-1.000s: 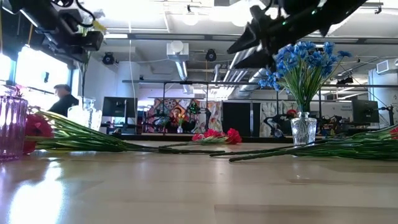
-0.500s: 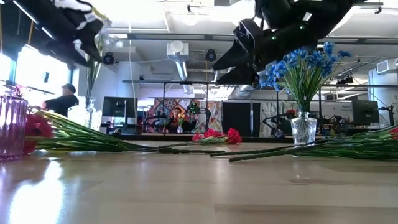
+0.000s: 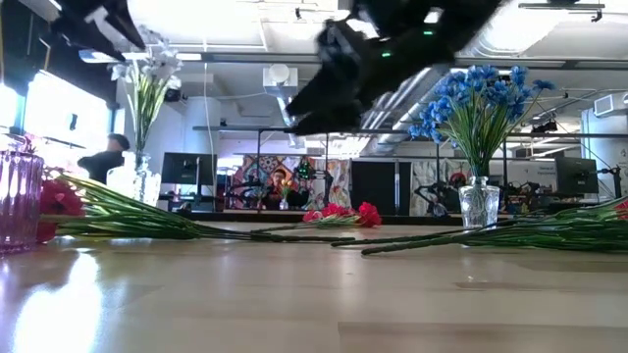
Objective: Sort flowers into vase by color
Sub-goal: Put the middle white flowers into the left transparent vase, then put the left white flowers into the left transparent vase
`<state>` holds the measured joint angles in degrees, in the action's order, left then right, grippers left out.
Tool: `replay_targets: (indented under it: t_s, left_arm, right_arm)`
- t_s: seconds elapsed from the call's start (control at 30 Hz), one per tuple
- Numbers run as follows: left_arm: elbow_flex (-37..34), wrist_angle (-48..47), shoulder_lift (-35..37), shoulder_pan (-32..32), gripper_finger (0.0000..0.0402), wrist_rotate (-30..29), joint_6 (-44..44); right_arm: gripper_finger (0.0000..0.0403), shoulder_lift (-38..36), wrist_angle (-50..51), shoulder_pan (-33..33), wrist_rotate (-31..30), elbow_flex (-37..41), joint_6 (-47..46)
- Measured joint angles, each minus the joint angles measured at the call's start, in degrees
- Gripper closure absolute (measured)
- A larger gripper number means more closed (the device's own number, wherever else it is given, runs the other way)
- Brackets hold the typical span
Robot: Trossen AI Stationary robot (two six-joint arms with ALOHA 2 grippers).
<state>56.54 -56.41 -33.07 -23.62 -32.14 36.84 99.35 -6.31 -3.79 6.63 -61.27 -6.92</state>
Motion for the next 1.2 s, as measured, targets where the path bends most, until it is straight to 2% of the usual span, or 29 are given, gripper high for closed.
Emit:
replay_targets:
  t_s: [0.3,0.5,0.77,0.87,1.0,1.1,1.2]
  left_arm:
    - [6.5,-4.9,0.0,0.1,0.0200,7.0,-1.2]
    - [7.6,-4.9,0.0,0.1,0.0219,10.0,-4.6]
    - [7.6,-5.6,0.0,0.1,0.0233,14.0,-5.6]
    - [7.6,-6.4,0.0,0.1,0.0234,14.7,-5.7]
    - [7.6,-7.4,0.0,0.1,0.0234,15.6,-5.6]
    - [7.6,-7.4,0.0,0.1,0.0234,16.4,-5.6]
    - [7.6,-7.4,0.0,0.1,0.0234,16.6,-5.4]
  right_arm:
    - [0.0144,15.4,10.1,0.4,0.0,-18.9,6.1]
    - [0.0144,25.5,11.8,0.4,0.1,-29.1,11.2]
    - [0.0152,37.1,17.9,0.4,1.6,-42.8,13.4]
    - [0.0178,40.8,21.1,0.3,2.5,-47.2,13.4]
    - [0.0234,43.7,24.5,0.1,2.4,-51.3,11.9]
    - [0.0292,43.9,25.3,-0.3,2.5,-51.6,10.7]
    - [0.0367,43.8,26.6,-0.7,2.4,-51.6,9.2]
